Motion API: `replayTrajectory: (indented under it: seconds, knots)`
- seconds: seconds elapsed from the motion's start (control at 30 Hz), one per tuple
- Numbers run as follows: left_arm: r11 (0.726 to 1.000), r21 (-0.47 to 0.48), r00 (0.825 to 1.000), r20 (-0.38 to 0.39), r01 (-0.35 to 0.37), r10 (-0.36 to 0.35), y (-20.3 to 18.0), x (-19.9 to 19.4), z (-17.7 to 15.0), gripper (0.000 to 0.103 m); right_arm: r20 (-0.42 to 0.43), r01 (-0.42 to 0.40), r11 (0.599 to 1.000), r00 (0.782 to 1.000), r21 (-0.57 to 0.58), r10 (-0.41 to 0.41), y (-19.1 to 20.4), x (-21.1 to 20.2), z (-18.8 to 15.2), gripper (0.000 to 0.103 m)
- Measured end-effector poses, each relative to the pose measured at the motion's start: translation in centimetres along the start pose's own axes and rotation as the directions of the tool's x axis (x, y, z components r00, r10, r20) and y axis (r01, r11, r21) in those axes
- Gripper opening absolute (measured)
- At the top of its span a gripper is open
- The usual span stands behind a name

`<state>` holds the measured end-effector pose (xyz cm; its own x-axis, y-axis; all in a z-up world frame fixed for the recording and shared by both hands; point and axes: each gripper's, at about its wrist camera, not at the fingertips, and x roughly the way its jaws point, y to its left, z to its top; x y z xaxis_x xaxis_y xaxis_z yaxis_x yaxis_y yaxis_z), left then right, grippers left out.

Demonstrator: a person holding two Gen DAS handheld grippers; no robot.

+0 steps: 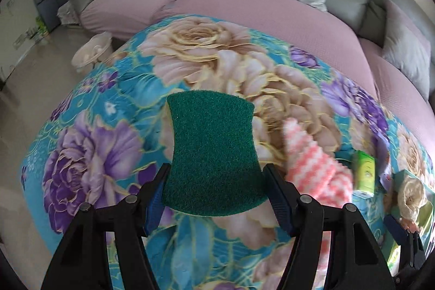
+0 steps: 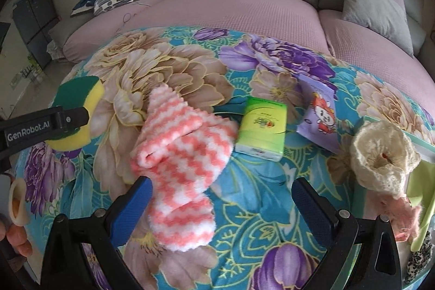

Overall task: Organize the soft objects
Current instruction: 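Grasp the pink-white striped sock with the right tool while the left tool holds the sponge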

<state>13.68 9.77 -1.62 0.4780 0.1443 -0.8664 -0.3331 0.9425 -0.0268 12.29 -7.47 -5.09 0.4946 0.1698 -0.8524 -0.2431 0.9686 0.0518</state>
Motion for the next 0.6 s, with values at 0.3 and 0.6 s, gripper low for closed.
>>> replayTrajectory:
  seconds: [0.3,0.6]
  knots:
    - [0.996,-0.082,1.0,-0.008,-0.031,0.03,3.5,0.2,-0.1,0.069,-0.05,0.005,0.995,0.999,-0.1,-0.01,3.8,3.3,-0.7,0.103]
    - [0.993,-0.114,1.0,-0.012,0.005,-0.006,4.3,0.5,0.1,0.069,-0.112,0.027,0.989,0.993,-0.147,-0.044,4.6,5.9,-1.2,0.103]
